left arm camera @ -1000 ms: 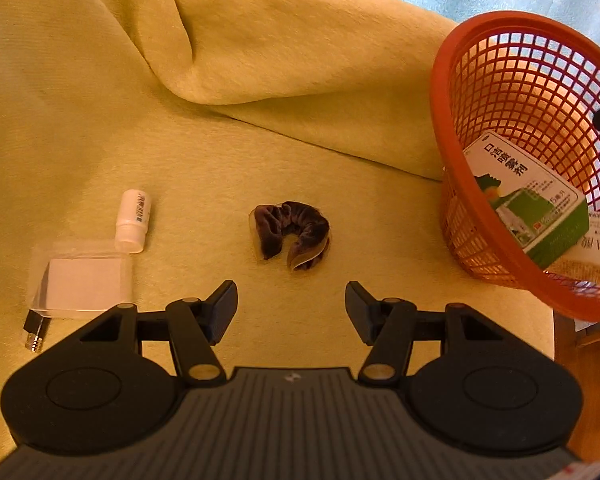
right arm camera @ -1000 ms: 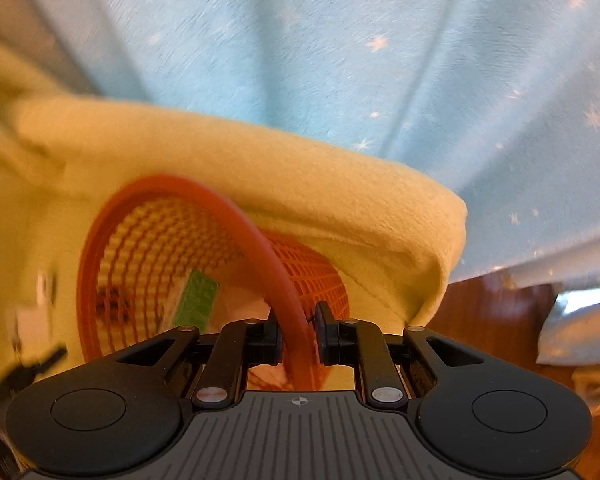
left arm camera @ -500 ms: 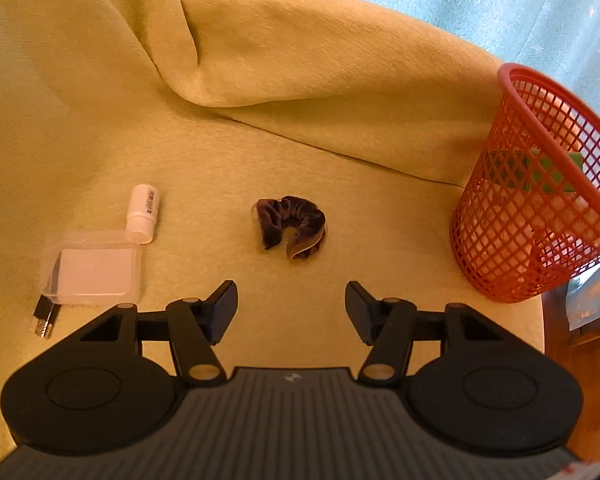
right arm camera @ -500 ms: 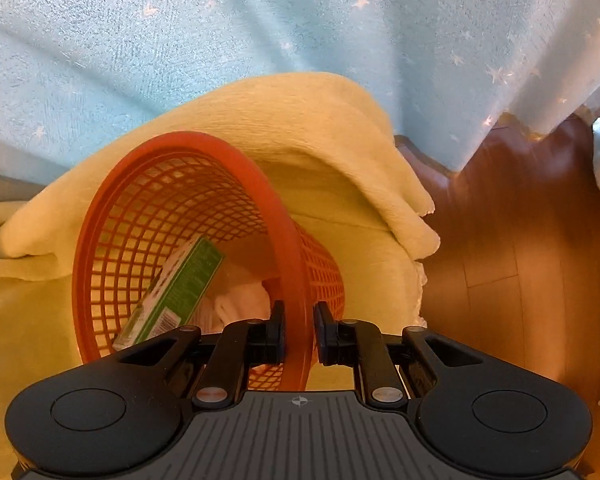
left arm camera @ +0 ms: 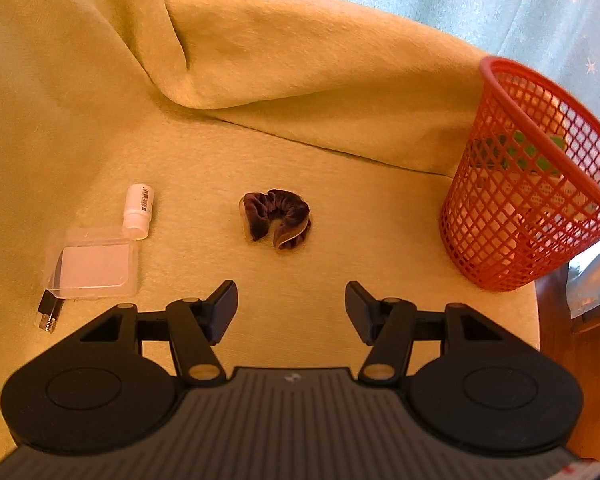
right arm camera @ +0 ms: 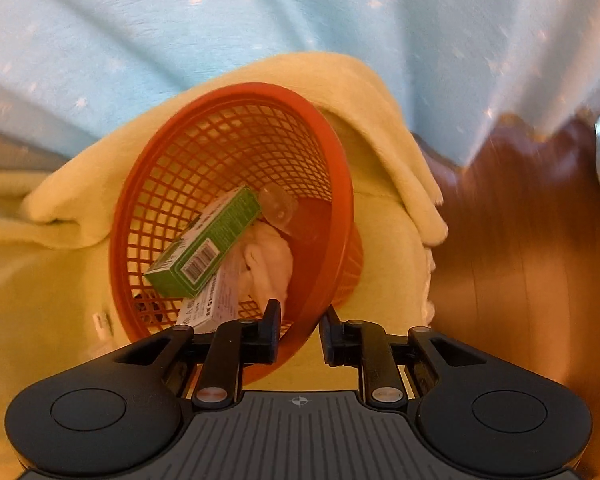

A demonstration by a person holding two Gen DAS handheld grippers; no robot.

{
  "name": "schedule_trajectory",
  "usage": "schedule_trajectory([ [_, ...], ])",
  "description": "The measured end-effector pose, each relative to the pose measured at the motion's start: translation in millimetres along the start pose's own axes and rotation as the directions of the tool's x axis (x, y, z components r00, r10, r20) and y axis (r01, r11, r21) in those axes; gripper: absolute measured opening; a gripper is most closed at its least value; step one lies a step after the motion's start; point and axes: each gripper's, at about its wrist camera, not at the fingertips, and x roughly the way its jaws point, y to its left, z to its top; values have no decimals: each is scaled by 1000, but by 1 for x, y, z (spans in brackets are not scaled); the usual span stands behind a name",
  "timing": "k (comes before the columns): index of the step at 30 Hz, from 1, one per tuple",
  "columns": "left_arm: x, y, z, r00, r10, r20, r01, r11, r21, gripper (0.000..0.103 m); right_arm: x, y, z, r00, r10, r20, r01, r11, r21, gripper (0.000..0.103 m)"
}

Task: Organize objects
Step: 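Move the open left tool down to the brown scrunchie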

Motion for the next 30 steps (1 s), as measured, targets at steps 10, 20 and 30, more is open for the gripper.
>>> schedule_trajectory([
  [10, 25, -5, 15, 1000, 5, -10, -5, 999, 38, 55, -3, 86, 6, 995, -7, 96, 25, 983, -182, 12],
  [20, 52, -10, 24, 1000, 7, -17, -6, 999, 53, 48, 5, 96, 21, 995, -27, 92, 44, 979, -198, 9],
  [30, 65, -5, 29, 1000, 4, -16, -3, 998, 55, 44, 8, 100, 21, 996, -26, 84, 42, 978, -202, 9],
])
